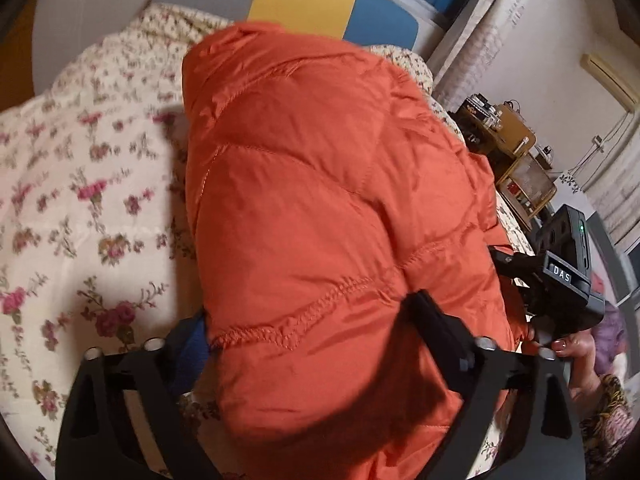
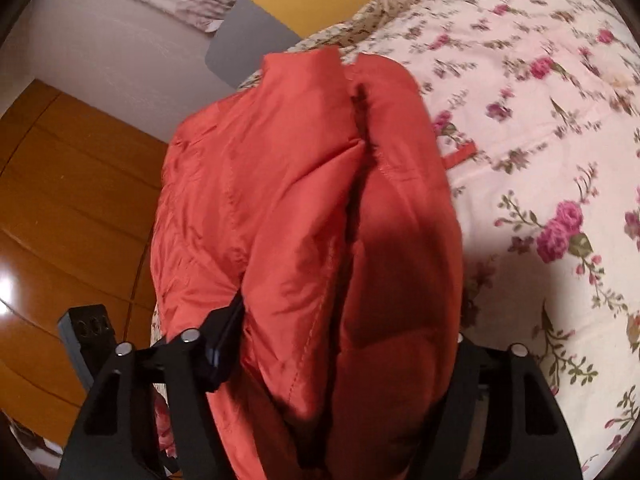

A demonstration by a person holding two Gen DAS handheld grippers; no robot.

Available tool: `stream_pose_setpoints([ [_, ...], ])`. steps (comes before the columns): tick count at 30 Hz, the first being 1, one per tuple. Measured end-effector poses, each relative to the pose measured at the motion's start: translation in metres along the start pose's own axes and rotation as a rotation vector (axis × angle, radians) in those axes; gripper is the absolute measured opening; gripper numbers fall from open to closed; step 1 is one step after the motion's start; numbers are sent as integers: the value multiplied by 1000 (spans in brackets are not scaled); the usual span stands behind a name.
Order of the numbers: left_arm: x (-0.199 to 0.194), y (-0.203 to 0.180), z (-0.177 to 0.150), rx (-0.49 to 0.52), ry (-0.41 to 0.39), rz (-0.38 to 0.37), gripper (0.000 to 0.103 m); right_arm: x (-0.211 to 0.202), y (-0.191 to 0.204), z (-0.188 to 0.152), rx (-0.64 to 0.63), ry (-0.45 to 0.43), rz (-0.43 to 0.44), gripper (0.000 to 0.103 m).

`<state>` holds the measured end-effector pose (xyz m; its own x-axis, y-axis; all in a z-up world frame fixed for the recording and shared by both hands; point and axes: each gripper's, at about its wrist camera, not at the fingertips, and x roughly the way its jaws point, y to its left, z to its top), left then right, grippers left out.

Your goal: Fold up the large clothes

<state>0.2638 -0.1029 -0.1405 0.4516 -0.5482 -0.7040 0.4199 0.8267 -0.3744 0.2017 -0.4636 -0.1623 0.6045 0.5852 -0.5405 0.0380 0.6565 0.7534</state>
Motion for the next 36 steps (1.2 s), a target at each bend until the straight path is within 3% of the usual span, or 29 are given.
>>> stream_pose_setpoints([
  [5,-22,-15,-5,96,-105,50,70,-11,12,-4,-2,-44,56,59],
  [13,-69,2,-10,86,-242,69,59,-6,61,-25,-79,-75,128,58],
  [17,-98,21,-19,68,-287,94,56,11,101,-38,-172,-74,154,58],
  [23,-135,61,-41,0,-350,163,56,68,156,-59,-270,-15,175,58],
  [29,-172,110,-69,-79,-409,266,56,132,203,-80,-337,41,207,59],
  [31,-176,128,-77,-109,-404,311,57,154,215,-89,-362,50,182,65],
  [34,-170,151,-89,-190,-359,324,67,171,219,-97,-359,25,124,78],
  [36,-169,157,-99,-227,-371,322,81,167,209,-102,-320,-1,110,79],
])
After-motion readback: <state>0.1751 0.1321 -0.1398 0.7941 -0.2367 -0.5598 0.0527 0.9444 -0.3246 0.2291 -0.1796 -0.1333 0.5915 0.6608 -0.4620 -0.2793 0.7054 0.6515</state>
